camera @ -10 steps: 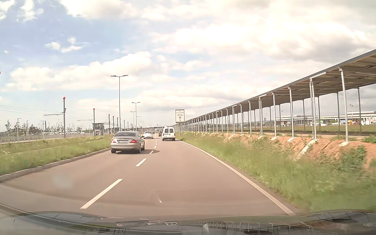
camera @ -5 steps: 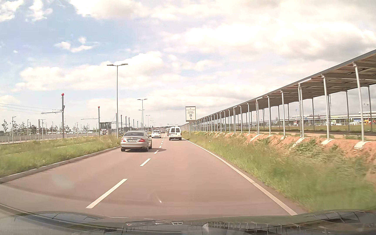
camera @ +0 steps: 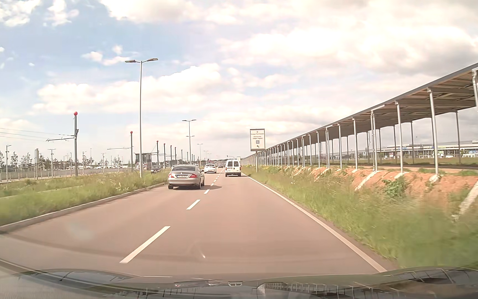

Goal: Follow the waypoints while adhering to traffic rules and regulations

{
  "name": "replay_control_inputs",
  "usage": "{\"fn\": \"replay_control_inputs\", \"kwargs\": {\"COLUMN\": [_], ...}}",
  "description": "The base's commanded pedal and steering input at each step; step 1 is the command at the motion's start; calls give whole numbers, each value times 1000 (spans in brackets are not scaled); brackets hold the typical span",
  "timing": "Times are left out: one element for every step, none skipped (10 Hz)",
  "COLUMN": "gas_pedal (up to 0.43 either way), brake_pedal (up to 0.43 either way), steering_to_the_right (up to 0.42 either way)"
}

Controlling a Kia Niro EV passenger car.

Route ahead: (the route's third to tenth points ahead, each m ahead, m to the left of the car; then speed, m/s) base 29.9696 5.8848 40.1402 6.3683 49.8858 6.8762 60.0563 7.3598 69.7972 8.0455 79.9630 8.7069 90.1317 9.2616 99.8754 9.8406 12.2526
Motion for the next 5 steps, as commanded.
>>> {"fn": "replay_control_inputs", "kwargs": {"gas_pedal": [98, 98, 98, 98, 98], "brake_pedal": [0, 0, 0, 0, 0], "steering_to_the_right": [-22, -20, -20, -20, -19]}}
